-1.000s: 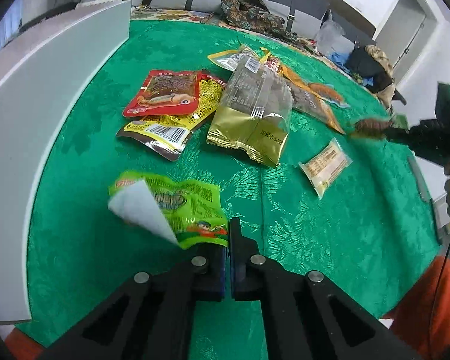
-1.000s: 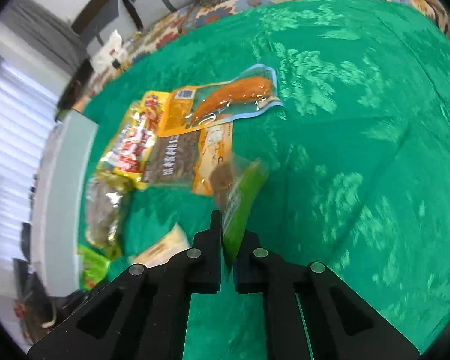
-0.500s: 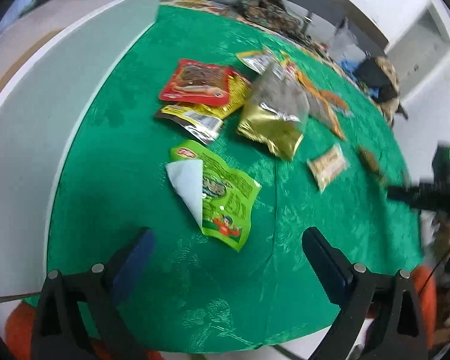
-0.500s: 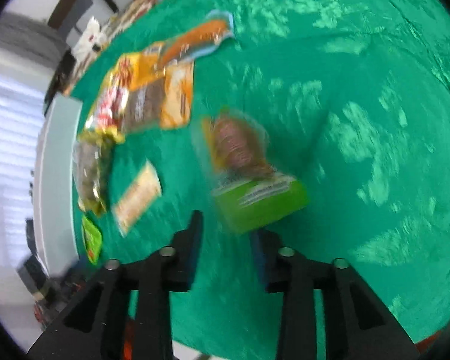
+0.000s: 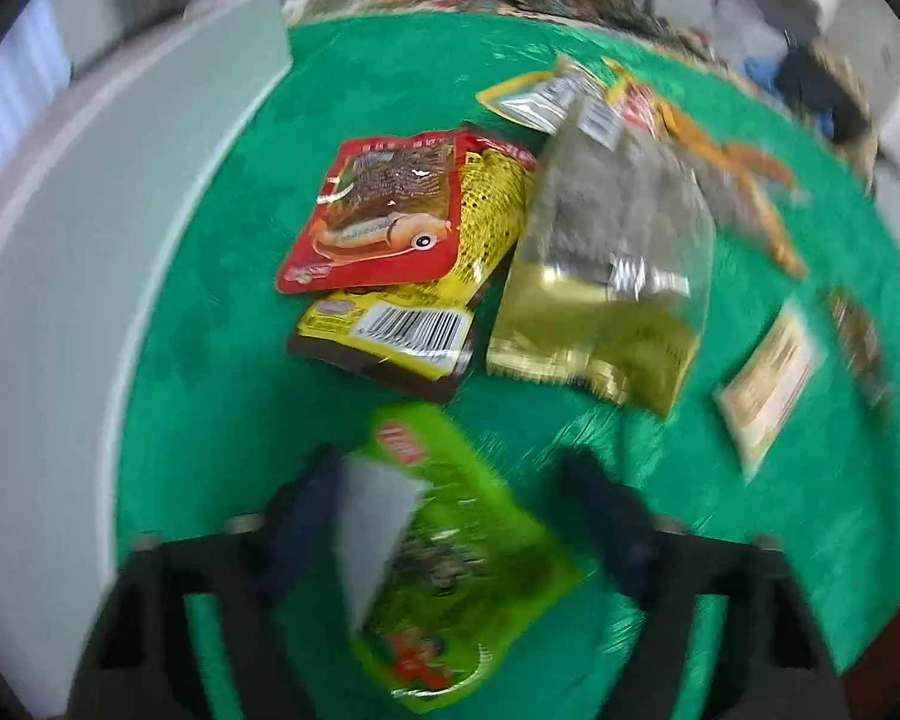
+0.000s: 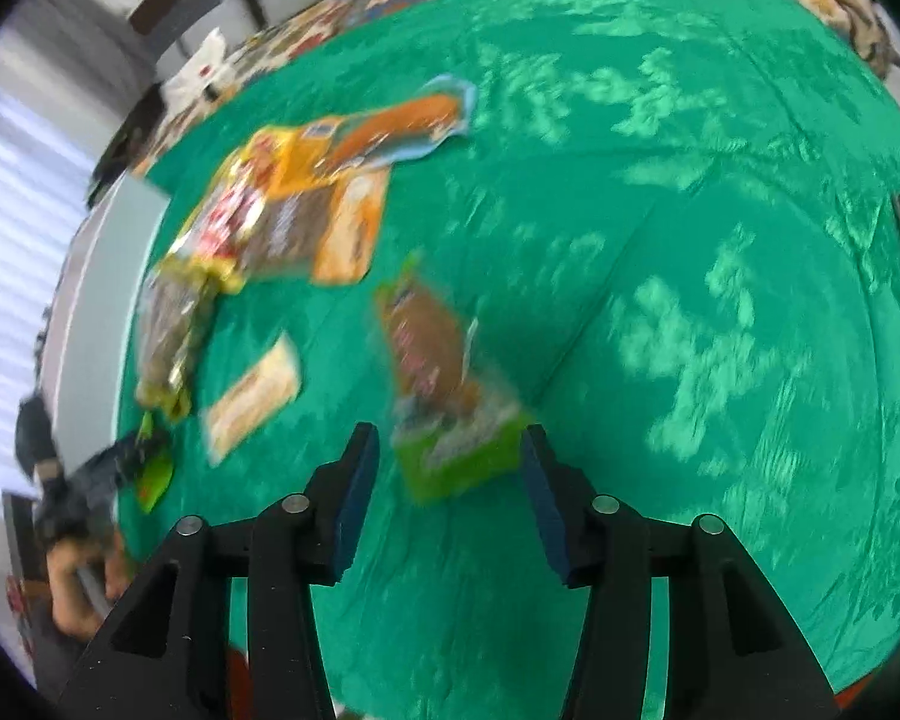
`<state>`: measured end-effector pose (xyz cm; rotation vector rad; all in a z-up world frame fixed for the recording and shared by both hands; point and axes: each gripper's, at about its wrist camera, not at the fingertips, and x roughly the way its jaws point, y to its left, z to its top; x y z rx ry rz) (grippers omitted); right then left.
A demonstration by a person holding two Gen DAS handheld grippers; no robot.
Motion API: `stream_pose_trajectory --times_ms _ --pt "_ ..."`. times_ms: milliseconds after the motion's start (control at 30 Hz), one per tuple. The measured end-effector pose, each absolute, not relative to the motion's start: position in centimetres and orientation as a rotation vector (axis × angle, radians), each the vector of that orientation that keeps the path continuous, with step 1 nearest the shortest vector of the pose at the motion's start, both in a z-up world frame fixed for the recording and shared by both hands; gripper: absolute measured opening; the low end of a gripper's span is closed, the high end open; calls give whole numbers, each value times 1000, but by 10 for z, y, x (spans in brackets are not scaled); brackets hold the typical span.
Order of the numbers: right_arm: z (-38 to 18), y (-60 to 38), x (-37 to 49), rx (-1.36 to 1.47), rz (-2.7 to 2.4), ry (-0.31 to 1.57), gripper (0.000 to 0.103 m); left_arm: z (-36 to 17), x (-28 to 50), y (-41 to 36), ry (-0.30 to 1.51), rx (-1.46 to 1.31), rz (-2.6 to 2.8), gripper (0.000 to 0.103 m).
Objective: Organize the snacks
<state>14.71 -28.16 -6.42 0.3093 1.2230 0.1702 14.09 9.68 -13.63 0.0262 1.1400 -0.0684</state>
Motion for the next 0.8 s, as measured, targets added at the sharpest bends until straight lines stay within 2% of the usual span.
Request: stream_pose_trajectory --times_ms 33,200,300,333,400,633,800 --pt "-68 -278 152 300 168 1235 60 -135 135 99 1129 15 -92 53" --pt "-93 -235 175 100 163 1233 60 -134 121 111 1114 -25 -133 44" --pt "-96 -225 178 29 150 1163 45 -133 112 129 1089 -138 -171 42" --pt "-95 -227 178 44 150 1172 40 -132 110 139 1084 -186 -184 42" --pt "-91 -234 177 100 159 1199 38 -131 107 155 1070 -274 -201 42" --pt "-64 -272 157 395 217 1175 38 -102 105 189 980 -513 -260 42" --pt "-39 -251 156 451 294 1136 38 -77 107 201 923 -573 -283 41"
